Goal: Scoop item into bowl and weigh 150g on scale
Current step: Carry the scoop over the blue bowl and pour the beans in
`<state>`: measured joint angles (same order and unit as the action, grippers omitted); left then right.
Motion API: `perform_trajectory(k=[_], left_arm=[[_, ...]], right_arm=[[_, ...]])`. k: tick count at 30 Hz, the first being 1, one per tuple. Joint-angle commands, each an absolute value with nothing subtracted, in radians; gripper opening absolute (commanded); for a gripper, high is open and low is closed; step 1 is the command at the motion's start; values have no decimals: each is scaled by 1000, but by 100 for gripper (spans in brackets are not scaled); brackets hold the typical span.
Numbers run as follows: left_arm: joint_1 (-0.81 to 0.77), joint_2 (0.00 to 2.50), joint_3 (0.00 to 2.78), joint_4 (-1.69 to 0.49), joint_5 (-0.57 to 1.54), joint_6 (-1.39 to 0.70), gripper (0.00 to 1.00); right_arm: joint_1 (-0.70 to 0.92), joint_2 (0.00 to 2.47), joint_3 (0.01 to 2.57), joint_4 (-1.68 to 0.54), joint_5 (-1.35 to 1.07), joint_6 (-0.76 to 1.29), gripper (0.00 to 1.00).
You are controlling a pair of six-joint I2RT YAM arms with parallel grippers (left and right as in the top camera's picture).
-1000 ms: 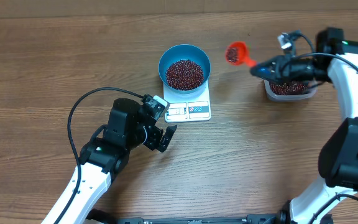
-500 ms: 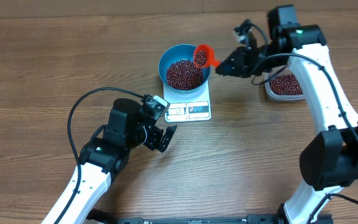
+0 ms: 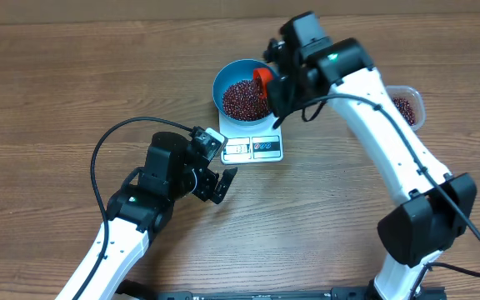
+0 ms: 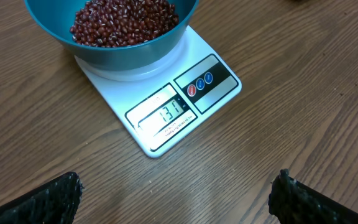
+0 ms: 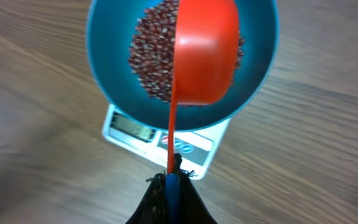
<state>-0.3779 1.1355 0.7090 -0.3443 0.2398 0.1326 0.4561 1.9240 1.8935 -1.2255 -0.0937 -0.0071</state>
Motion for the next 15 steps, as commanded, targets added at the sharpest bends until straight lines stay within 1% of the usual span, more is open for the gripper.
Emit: perform_trajectory(k=[1, 6, 15], left_arm=[[-373, 1139, 730, -344, 252, 123, 99], [-373, 1139, 730, -344, 252, 123, 99], [-373, 1139, 730, -344, 252, 123, 100]], right_arm=[[511, 1922, 1927, -1223, 160, 5, 4], [585, 1922, 1927, -1216, 313, 4, 4], [657, 1920, 1927, -1196, 448, 4, 4]])
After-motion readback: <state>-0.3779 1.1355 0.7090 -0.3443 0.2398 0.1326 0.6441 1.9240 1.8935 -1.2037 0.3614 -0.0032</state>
